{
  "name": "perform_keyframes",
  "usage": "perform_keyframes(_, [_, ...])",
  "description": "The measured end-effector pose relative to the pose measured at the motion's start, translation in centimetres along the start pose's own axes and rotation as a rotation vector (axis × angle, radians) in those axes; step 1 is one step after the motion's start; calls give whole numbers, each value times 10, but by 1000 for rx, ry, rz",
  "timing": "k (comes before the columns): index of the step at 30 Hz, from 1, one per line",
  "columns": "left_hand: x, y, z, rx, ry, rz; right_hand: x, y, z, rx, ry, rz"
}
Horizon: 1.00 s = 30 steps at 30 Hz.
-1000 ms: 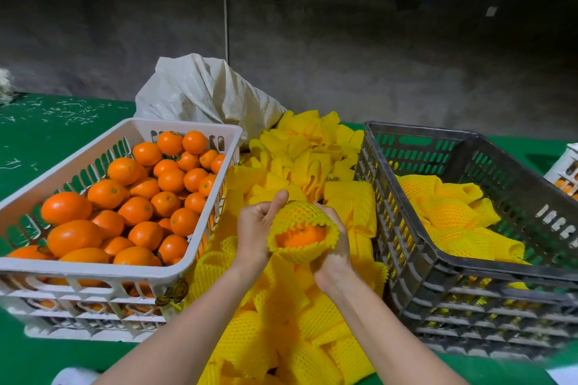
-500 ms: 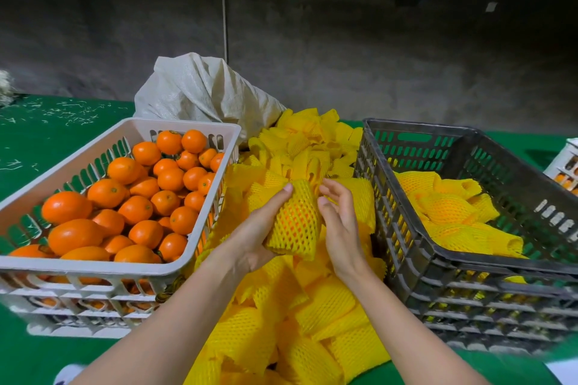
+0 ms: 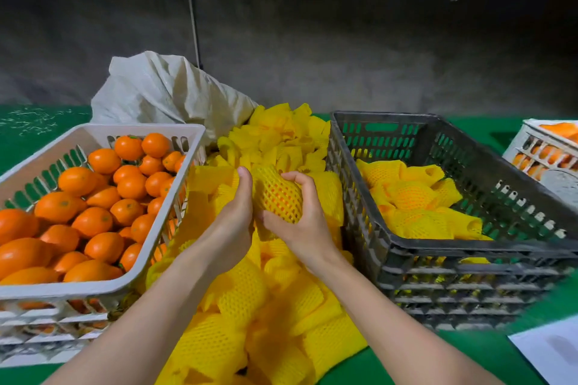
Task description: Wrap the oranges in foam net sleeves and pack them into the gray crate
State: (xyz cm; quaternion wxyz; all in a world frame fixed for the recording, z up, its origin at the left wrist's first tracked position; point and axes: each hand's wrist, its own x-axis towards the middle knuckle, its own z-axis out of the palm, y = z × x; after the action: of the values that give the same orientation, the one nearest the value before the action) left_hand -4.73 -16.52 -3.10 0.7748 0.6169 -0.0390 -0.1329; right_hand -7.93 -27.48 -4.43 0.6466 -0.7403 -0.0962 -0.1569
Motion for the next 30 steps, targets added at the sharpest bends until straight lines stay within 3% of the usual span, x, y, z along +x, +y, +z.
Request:
perform_keyframes(4, [6,1,34,-81,58,63,17,-14,-43,-15,52,-112])
perform_keyframes(6, [14,-4,59,-6,127,166,32,-18,-73,-12,151,-151])
perform_keyframes(9, [31,-15,97,351,94,393,61,-10,-126,-31,308,-137])
perform_keyframes(12, [53,-21,136,725,-1,579,89,9,-173,-137,362,48])
perform_keyframes(15, [73,-28,166,1087,-120,609,116,32,-201,-338,255,286])
perform_keyframes(19, [87,-36,174,1365,-166,537,146,49,-202,-745,-84,497])
perform_keyframes(21, [89,-39,172,1405,-168,544,159,61,-196,-885,-147,522])
perform_keyframes(24, [90,-41,170,1382,-178,563,166,87,-190,-951,-109,510])
perform_keyframes(28, [91,-44,169,1303,-153,564,167,111,-188,-1054,-284,550])
perform_keyframes(30, [88,-43,169,1267,-144,566,168,112,-189,-1117,-282,566])
